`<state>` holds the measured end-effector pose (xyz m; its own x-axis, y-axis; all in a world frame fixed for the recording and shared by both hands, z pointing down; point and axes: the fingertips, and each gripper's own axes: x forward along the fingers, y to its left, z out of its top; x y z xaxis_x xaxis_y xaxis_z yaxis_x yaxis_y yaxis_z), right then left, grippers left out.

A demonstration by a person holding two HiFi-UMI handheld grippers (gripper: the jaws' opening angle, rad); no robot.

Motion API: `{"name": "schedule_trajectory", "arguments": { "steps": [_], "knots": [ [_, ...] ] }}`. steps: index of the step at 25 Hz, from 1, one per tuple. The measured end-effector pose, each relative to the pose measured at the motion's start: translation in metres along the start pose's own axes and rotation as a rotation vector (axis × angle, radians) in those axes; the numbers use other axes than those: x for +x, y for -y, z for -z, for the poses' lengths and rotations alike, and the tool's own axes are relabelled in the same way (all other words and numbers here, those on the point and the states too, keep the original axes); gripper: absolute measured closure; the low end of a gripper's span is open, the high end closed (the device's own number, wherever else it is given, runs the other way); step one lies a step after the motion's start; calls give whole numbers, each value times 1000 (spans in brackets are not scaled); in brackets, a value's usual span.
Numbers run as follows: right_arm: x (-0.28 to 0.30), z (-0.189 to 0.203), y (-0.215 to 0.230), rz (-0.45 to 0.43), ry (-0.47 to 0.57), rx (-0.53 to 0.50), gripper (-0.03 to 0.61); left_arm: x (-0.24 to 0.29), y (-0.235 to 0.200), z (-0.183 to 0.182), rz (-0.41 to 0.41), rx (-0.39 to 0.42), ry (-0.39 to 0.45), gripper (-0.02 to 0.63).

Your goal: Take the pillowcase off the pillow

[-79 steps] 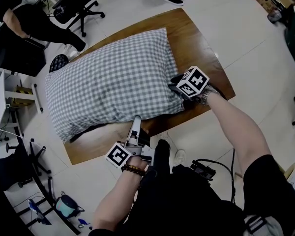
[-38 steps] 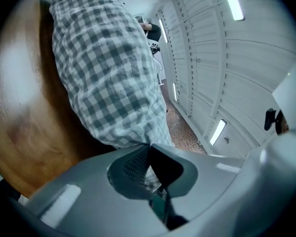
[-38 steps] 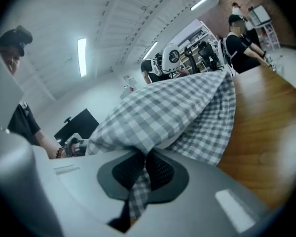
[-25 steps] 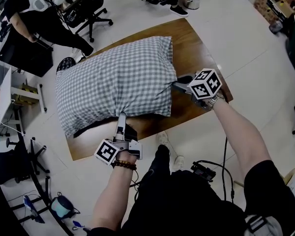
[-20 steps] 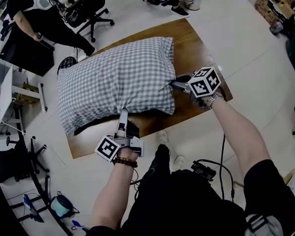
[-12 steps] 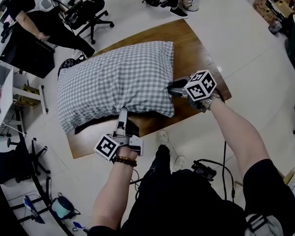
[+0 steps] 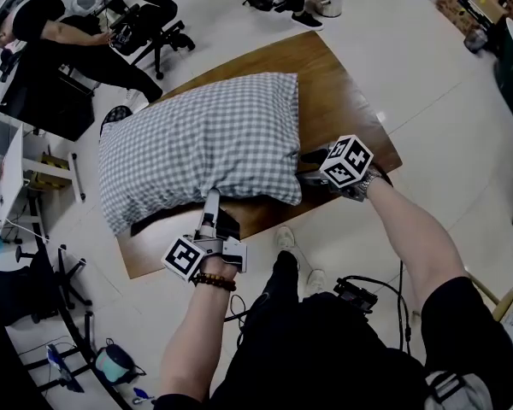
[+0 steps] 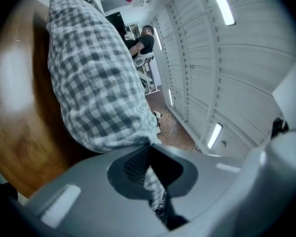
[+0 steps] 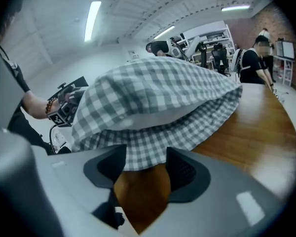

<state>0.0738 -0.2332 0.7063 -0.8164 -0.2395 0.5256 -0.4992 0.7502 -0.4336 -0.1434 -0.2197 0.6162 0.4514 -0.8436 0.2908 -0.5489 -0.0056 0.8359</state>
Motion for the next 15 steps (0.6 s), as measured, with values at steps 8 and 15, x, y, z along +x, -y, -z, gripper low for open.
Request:
{"name": "schedule_trajectory", "arguments": {
  "steps": [8, 15],
  "knots": [
    [18, -50, -21, -133, 164, 89, 262, 0, -4, 7, -27, -3, -25, 612],
    [14, -69, -7, 2, 258, 88, 555, 0, -9, 7, -37, -23, -10, 612]
  ]
}}
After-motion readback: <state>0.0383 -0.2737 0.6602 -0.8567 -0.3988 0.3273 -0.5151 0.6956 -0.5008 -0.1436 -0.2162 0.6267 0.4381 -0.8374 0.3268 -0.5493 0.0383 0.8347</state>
